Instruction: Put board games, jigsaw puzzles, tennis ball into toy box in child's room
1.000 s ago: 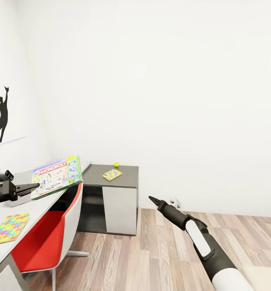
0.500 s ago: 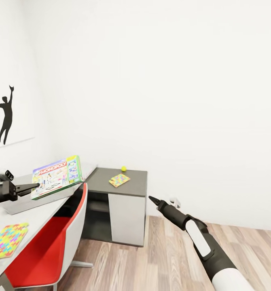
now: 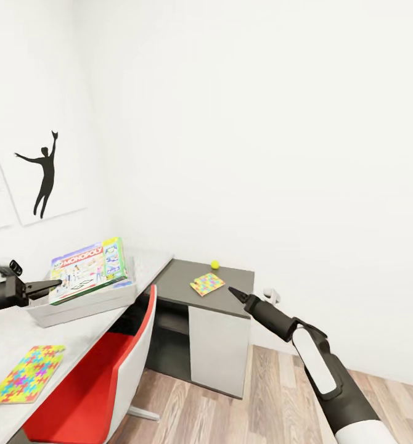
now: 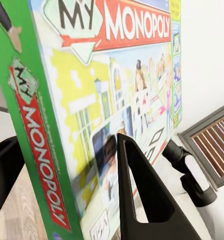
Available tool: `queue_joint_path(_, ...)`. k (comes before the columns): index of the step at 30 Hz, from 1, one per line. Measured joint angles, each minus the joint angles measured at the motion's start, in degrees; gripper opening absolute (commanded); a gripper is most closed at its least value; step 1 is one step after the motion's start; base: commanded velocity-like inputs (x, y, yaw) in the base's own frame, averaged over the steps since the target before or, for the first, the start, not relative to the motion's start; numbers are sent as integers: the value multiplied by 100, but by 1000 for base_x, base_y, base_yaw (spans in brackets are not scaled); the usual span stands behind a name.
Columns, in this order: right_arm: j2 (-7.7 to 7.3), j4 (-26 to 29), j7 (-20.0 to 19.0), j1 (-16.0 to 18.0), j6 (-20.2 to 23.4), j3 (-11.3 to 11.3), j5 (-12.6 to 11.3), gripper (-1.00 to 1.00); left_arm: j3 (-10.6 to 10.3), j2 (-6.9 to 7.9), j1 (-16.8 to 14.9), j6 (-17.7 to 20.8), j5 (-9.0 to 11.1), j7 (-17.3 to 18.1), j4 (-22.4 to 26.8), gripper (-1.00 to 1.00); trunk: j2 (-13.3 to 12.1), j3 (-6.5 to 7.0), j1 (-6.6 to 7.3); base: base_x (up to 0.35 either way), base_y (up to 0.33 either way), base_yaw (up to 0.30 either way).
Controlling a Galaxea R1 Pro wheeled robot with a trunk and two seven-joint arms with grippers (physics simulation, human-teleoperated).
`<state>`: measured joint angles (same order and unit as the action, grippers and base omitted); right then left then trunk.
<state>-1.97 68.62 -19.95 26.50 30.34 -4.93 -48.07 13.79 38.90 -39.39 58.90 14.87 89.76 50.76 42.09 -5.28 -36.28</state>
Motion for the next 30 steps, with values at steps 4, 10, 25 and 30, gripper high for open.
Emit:
queue_joint_path(4,-152,973,14,-420,530,125,-34,100,-5,-7,0,-66,4,0,-3,-100,0,-15,0,231,0,271)
queue_joint_path(10,-194,1313,15,-555,696,301,-53,100,-5,-31,-1,-85,11,0,-2,-100,0,-39,-1,210,0,214)
queue_joint_path(25,-202,1321,-20,-571,659,334,-46,100,-5,-106,-1,-95,15,1,-3,-100,0,-36,1,304,7,61)
queue_joint_path(30,-195,1319,-16,-571,655,327,-46,100,-4,-110,0,-95,12,0,-4,-100,0,-16,0,323,-106,215)
